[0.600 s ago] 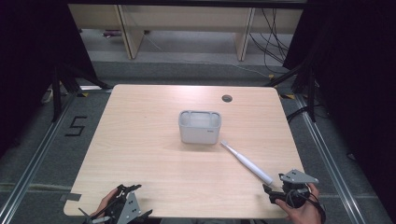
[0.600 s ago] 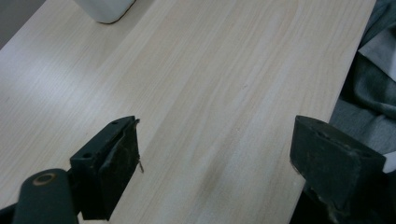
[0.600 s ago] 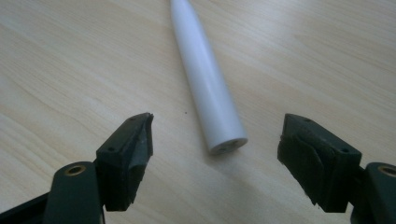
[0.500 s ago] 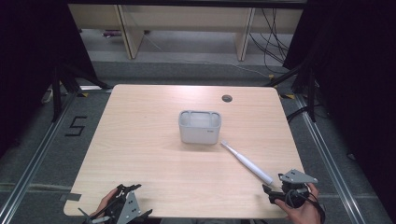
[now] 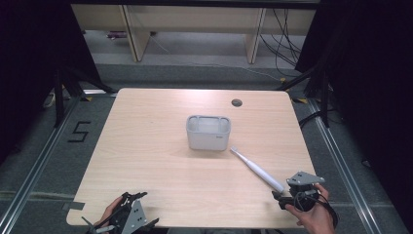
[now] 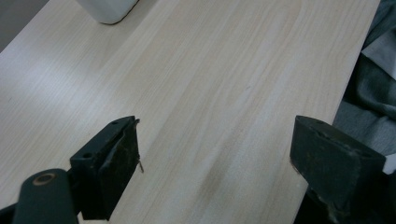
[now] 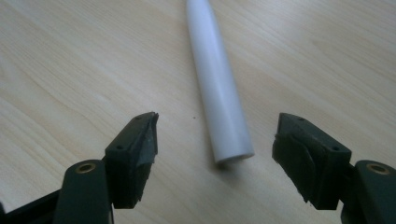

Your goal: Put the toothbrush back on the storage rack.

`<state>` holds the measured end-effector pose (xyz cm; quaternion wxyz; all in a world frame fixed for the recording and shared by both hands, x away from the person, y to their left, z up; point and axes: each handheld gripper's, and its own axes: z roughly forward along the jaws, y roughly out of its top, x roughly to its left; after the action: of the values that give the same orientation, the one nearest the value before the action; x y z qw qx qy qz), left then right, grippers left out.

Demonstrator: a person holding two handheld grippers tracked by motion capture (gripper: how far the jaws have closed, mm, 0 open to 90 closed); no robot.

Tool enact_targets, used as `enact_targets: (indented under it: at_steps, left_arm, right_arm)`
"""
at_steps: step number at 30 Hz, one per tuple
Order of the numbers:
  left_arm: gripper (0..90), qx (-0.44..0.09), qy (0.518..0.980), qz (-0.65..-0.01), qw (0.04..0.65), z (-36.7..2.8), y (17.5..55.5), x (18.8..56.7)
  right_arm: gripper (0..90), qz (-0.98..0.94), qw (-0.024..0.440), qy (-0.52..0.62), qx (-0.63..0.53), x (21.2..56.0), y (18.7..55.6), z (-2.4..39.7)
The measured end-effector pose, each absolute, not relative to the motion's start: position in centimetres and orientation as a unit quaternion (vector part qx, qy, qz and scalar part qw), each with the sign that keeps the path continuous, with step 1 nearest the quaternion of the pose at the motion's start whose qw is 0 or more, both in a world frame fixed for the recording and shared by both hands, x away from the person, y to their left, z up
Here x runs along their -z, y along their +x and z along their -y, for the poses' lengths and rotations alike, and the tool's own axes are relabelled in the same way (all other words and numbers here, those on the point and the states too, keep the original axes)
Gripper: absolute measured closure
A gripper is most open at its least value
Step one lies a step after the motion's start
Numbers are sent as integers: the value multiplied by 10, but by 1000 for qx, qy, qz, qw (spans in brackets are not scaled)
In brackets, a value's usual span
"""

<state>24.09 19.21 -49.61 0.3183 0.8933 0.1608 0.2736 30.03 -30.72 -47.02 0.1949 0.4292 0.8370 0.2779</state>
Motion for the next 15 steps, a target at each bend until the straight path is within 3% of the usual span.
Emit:
enact_targets:
  at_steps: [15]
  left_arm:
    - [152, -271, 895, -159, 315, -192, 241, 495]
  right_arm:
    - [406, -880, 172, 373, -239, 452, 334, 288]
